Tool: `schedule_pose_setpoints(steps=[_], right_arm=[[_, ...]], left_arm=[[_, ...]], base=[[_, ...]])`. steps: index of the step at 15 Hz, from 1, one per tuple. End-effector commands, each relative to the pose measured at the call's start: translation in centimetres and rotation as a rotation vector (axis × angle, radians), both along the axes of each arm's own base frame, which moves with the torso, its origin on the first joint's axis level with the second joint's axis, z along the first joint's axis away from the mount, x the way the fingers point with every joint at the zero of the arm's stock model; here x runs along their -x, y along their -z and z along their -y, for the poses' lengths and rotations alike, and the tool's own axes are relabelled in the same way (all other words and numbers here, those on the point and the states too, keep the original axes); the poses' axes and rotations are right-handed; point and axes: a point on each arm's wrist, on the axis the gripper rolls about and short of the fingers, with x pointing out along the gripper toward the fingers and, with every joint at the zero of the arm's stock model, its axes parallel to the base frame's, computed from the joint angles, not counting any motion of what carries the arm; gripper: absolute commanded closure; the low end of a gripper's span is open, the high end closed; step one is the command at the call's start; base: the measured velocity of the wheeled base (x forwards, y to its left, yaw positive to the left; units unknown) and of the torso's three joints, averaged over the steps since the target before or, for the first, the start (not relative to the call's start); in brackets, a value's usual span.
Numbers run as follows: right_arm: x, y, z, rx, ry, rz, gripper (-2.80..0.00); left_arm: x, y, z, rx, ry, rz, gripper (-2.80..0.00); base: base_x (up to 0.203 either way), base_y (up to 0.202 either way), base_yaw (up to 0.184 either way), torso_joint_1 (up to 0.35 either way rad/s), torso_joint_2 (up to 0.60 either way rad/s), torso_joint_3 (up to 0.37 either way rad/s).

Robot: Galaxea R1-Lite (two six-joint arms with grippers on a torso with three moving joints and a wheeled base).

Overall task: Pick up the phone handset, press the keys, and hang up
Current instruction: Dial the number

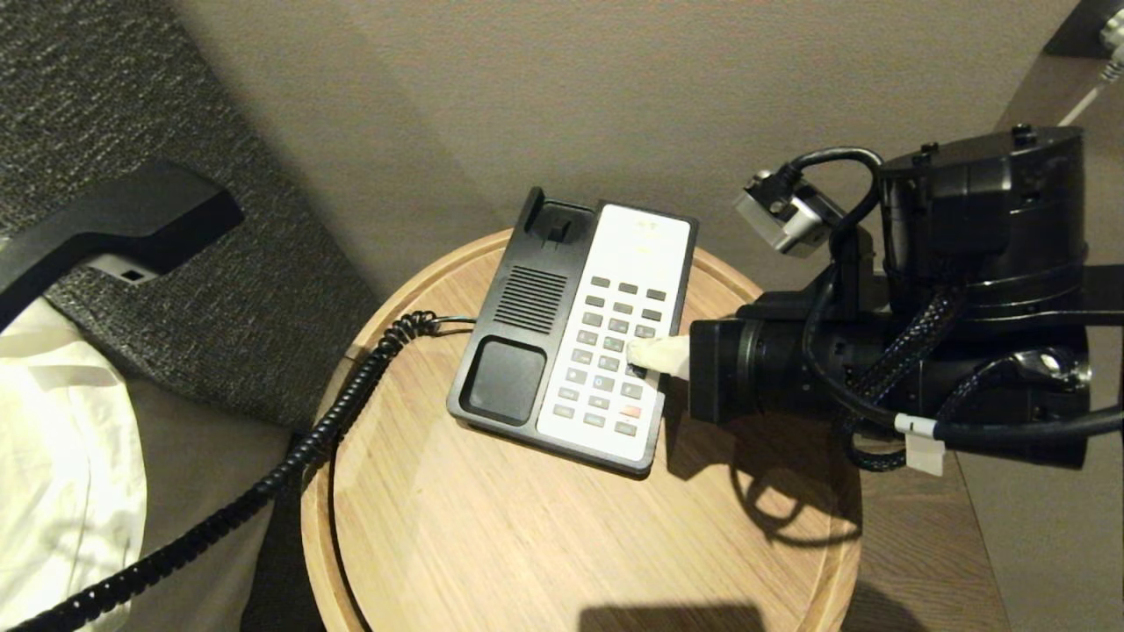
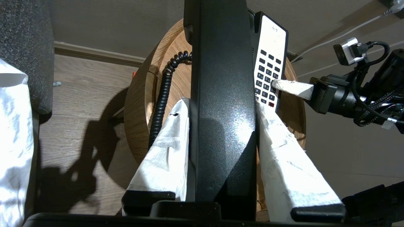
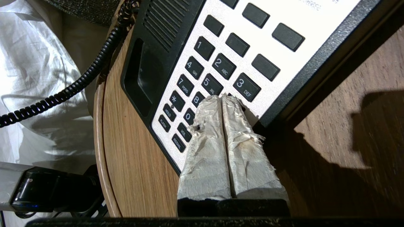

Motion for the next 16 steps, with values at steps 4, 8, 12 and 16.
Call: schedule_pose_setpoints(steps=[4, 8, 12, 16], right_arm=[[-0.1, 0.0, -0.1, -0.006, 0.002, 0.006, 0.00], [0.9, -1.2, 0.6, -0.040, -0.014, 0.033, 0.00], [2.3, -1.4, 1.1, -0.047, -0.041, 0.027, 0.00], [3.9, 0.2, 1.0, 0.001, -0.100, -0.024, 0.00]], left_arm=[[0.1, 0.2, -0.2, 0.003, -0.004, -0.002, 0.00], [0.1, 0.6, -0.2, -0.004, -0.004, -0.008, 0.00], [0.2, 1.3, -0.3, -0.013, -0.004, -0.017, 0.00], [0.2, 1.5, -0.4, -0.009, -0.002, -0.023, 0.00]], base=[[0.000, 0.000, 0.000, 0.000, 0.00, 0.000], [0.000, 0.000, 0.000, 0.000, 0.00, 0.000], [0.000, 0.000, 0.000, 0.000, 0.00, 0.000], [0.000, 0.000, 0.000, 0.000, 0.00, 0.000]])
